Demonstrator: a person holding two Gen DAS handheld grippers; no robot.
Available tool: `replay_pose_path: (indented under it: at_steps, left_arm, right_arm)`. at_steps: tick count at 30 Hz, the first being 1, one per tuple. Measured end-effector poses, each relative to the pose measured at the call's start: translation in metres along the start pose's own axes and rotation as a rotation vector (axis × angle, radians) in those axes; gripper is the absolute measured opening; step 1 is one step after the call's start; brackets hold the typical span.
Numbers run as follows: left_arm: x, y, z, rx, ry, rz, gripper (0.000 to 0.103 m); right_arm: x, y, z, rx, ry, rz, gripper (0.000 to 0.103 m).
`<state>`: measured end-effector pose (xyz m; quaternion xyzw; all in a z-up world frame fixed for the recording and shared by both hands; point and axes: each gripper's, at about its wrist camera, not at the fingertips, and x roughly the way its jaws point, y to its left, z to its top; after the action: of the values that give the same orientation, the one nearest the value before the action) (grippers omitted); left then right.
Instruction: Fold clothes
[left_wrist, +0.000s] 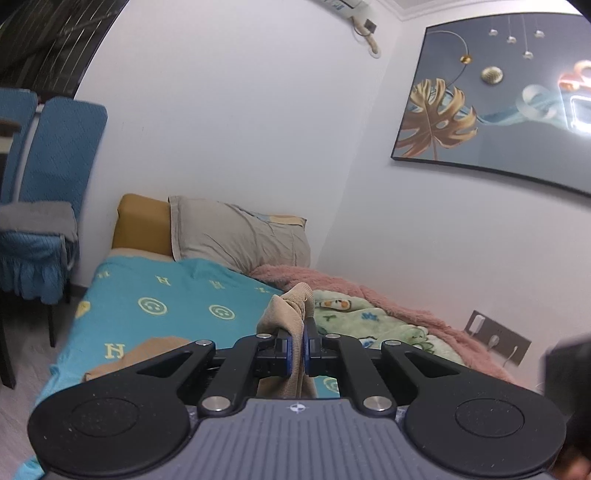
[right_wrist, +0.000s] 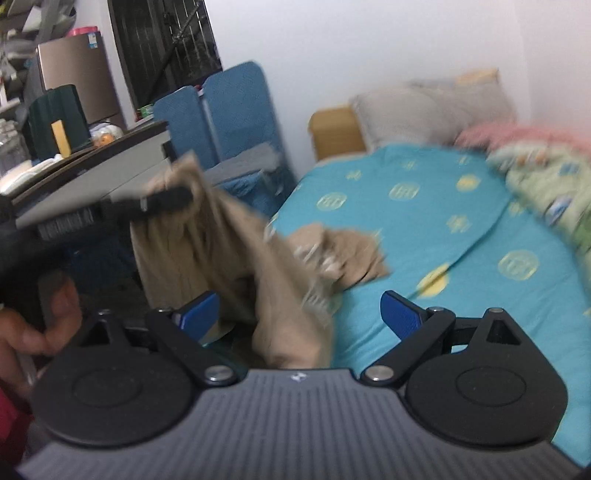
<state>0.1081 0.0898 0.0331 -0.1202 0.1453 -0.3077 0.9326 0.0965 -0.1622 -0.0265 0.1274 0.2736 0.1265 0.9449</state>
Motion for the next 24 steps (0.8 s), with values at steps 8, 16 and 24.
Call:
replay_pose_path:
  at_steps: [8,16,24]
  left_arm:
    - [0.025,0.015,-0.005,-0.036,0.051,0.005,0.006]
    - [0.06,0.026,-0.015,-0.033,0.117,-0.062,0.006]
    - [0.069,0.036,-0.021,-0.043,0.114,-0.081,0.006]
  right_arm:
    - [0.049,0.022,-0.047,-0.142,-0.018,0.016,0.069]
    - [0.094,0.02,-0.068,-0.269,-0.01,-0.092,0.067]
    - [0.104,-0.015,-0.057,-0.156,0.031,-0.191,0.035]
